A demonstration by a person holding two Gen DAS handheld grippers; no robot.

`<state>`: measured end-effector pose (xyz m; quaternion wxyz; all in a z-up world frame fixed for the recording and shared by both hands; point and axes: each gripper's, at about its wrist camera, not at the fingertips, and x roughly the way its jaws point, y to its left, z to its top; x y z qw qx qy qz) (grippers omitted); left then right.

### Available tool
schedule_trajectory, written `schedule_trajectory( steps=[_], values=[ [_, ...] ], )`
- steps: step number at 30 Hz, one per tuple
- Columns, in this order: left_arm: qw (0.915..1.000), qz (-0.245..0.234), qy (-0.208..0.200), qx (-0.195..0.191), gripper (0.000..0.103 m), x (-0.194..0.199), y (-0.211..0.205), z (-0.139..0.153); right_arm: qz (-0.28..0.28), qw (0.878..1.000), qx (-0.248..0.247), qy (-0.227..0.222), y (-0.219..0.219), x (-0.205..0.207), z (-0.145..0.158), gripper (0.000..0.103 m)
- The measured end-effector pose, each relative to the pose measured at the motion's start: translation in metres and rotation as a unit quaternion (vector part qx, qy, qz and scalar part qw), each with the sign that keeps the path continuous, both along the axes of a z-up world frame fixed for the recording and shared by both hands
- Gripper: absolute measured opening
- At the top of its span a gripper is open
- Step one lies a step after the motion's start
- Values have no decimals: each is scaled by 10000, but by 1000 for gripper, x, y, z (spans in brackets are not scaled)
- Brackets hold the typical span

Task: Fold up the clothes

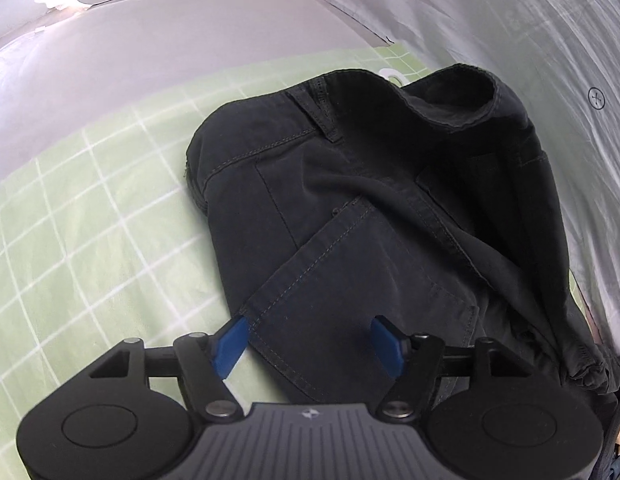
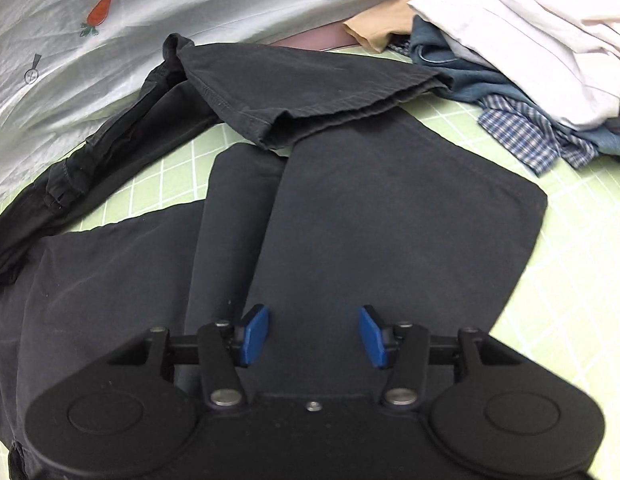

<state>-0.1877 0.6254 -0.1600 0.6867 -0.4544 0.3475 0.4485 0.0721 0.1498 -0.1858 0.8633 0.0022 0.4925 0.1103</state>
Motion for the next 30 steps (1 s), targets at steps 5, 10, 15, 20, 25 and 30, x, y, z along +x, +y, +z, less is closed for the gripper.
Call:
schedule_trajectory(
  steps=[5, 10, 15, 20, 25, 30],
  values=[
    [9998, -29, 193, 95, 74, 8, 1, -6, -123, 9999, -98, -40, -3, -5, 5, 54],
    [9997, 127, 203, 7, 74, 1, 1, -6, -127, 9998, -122, -84, -2, -11, 12, 54],
    [9998, 127, 139, -27, 75, -3, 2, -5, -128, 9997, -191, 0, -1, -17, 9, 56],
    [9996, 213, 173, -38, 74, -1, 7, -5, -265, 9992, -183, 230, -1, -18, 1, 56],
    [9979, -17, 552, 332, 13, 9, 7, -2, -232, 9994, -135, 228, 0, -19, 2, 56],
    [9976, 179, 327, 580, 10, -3, 2, 9, -219, 9995, -98, 214, 1, -20, 5, 56]
  ],
)
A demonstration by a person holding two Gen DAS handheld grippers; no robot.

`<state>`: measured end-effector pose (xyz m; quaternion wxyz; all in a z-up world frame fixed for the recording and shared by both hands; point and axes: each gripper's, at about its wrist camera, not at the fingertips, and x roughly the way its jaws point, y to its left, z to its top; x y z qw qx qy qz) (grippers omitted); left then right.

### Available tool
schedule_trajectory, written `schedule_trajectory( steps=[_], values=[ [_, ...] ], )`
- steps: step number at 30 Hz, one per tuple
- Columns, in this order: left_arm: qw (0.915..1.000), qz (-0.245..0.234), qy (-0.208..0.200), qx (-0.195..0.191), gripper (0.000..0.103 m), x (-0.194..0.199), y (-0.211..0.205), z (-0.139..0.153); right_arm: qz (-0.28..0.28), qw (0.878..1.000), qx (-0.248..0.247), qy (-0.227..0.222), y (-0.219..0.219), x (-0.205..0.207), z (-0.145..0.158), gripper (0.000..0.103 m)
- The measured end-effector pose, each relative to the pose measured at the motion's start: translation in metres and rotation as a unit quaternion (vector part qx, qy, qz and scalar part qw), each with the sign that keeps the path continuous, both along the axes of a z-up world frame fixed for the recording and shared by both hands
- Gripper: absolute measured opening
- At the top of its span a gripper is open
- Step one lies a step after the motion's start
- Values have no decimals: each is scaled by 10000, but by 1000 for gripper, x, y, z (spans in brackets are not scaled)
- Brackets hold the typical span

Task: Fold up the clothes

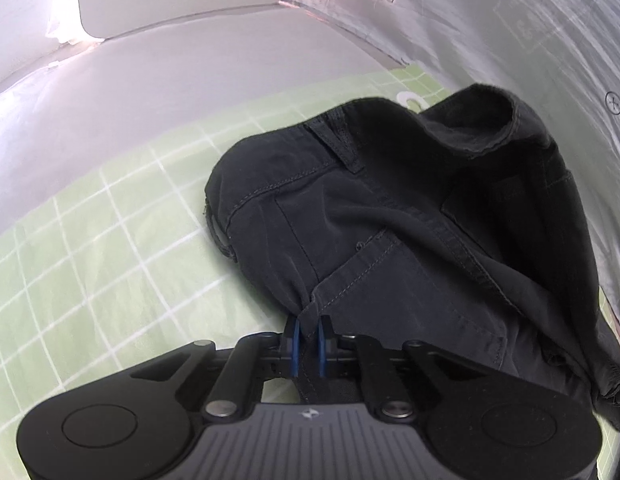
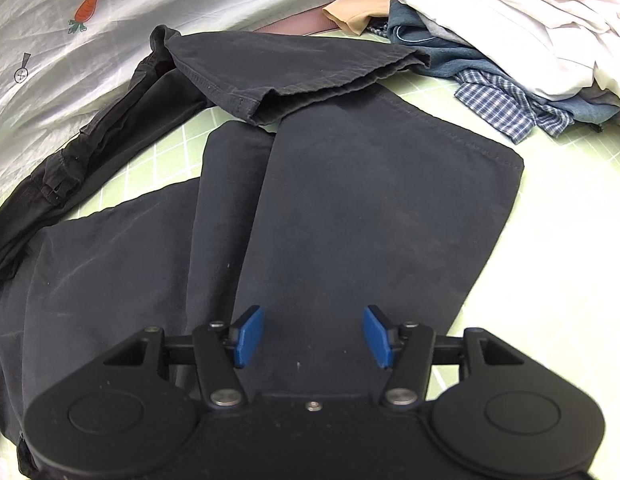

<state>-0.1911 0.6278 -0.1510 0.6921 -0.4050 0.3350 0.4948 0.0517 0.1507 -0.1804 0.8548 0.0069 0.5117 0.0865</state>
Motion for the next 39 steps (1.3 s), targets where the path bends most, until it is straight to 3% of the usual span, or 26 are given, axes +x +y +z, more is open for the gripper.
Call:
schedule_trajectory(
  steps=[5, 8, 18, 23, 29, 32, 35, 39],
  values=[
    [9990, -5, 114, 431, 10, -25, -6, 26, -90, 9999, 81, -4, -6, -10, 4, 56],
    [9985, 30, 228, 499, 10, -47, -4, 34, -137, 9998, 135, -5, -10, -20, 6, 56],
    [9930, 835, 699, 456, 10, -167, 1, 38, -398, 9985, 377, 52, -25, -63, 4, 56],
    [9886, 1186, 829, 411, 11, -198, 6, 40, -335, 9985, 411, 131, -23, -74, -3, 56],
    [9904, 575, 1085, 642, 22, -162, -25, 57, -144, 9996, 231, 56, -22, -72, 0, 56],
    [9944, 190, 798, 662, 24, -139, -44, 59, -182, 9995, 257, 57, -27, -68, 1, 56],
    [9952, -388, 578, 689, 34, -107, -63, 58, -157, 9995, 251, 54, -30, -65, -1, 56],
    [9934, -1063, 348, 264, 34, -59, -84, 43, -140, 9996, 253, 32, -38, -54, -5, 57]
  ],
)
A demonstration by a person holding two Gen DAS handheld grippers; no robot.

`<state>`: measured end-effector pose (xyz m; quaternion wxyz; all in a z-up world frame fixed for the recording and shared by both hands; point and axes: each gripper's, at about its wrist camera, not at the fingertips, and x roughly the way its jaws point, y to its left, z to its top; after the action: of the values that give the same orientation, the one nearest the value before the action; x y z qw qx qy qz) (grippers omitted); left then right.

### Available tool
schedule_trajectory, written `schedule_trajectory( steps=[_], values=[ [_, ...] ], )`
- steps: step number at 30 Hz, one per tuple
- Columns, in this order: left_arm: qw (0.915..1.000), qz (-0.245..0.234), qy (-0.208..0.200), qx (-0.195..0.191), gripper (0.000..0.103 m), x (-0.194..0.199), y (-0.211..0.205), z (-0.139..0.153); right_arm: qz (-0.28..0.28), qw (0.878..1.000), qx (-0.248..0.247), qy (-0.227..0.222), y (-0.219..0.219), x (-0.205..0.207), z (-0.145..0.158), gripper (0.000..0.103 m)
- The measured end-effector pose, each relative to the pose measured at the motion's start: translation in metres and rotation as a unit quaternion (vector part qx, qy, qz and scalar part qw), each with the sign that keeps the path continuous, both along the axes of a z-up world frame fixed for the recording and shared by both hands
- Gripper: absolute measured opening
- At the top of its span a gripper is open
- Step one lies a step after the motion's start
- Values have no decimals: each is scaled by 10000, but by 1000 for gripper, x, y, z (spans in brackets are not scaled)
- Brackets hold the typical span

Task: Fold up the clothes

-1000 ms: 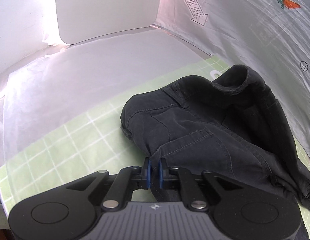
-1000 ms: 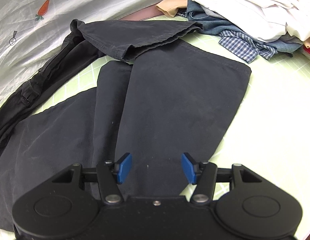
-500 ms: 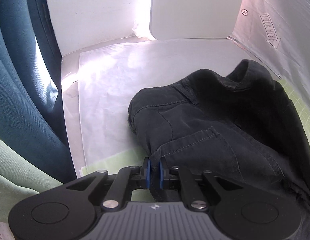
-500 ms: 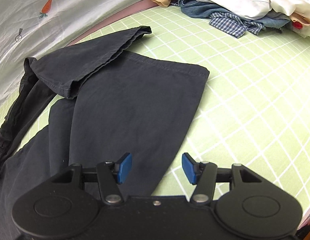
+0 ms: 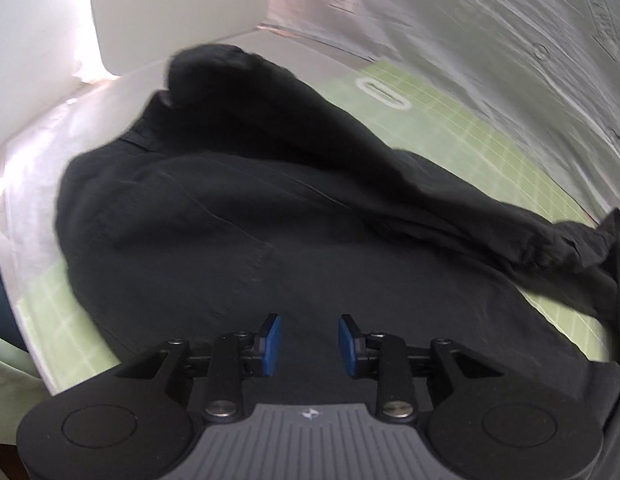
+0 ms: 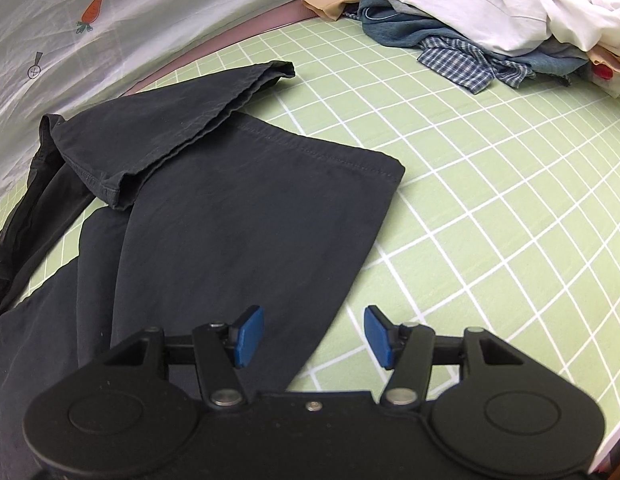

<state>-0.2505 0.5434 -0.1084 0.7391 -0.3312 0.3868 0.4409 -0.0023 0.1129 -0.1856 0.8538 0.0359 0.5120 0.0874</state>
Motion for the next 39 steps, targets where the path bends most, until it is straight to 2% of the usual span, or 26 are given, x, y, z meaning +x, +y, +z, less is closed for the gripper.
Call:
schedule_trajectory(
  steps=[4, 7, 10, 12, 16, 17, 18, 20, 21, 22, 25, 29, 33, 36, 39],
  values=[
    [9978, -512, 115, -402, 39, 47, -33, -21, -84, 9999, 77, -29, -12, 23, -4, 62],
    [9944, -775, 356, -619, 41, 73, -57, -35, -34, 9999, 142, -65, -16, 44, -8, 67],
    [9908, -1039, 833, -237, 49, 93, -78, -35, -4, 9999, 50, -105, -15, 63, -13, 69],
    [9888, -1171, 899, -207, 56, 97, -83, -33, 55, 9999, -15, -149, -14, 75, -17, 69],
    [9867, -1182, 1098, -185, 58, 103, -84, -36, 419, 9984, -170, -327, -9, 87, -20, 68],
    [9864, -1160, 1154, -176, 58, 106, -85, -36, 513, 9977, -214, -376, -8, 88, -20, 59],
    [9863, -1127, 1187, -179, 59, 107, -85, -36, 665, 9963, -287, -464, -8, 86, -19, 39],
    [9871, -1050, 1191, -198, 59, 109, -84, -37, 936, 9931, -388, -587, -6, 83, -17, 30],
    [9872, -1027, 1200, -207, 60, 109, -84, -37, 1070, 9916, -334, -642, -7, 81, -15, 22],
    [9868, -1033, 1227, -214, 61, 109, -84, -38, 1175, 9905, -308, -652, -7, 78, -14, 19],
    [9864, -1051, 1250, -176, 63, 110, -87, -39, 1273, 9874, -496, -802, -10, 69, -5, 15],
    [9870, -1159, 1103, -181, 63, 103, -92, -40, 891, 9901, -651, -873, -34, 50, 8, 12],
    [9865, -1289, 985, -199, 63, 100, -98, -41, 403, 9911, -1027, -750, -75, 25, 5, 11],
    [9857, -1285, 1050, -279, 63, 101, -100, -43, 24, 9913, -1185, -563, -106, 6, 1, 11],
    [9866, -1239, 1001, -343, 63, 96, -101, -44, -126, 9901, -1321, -466, -123, -9, -1, 11]
  ],
)
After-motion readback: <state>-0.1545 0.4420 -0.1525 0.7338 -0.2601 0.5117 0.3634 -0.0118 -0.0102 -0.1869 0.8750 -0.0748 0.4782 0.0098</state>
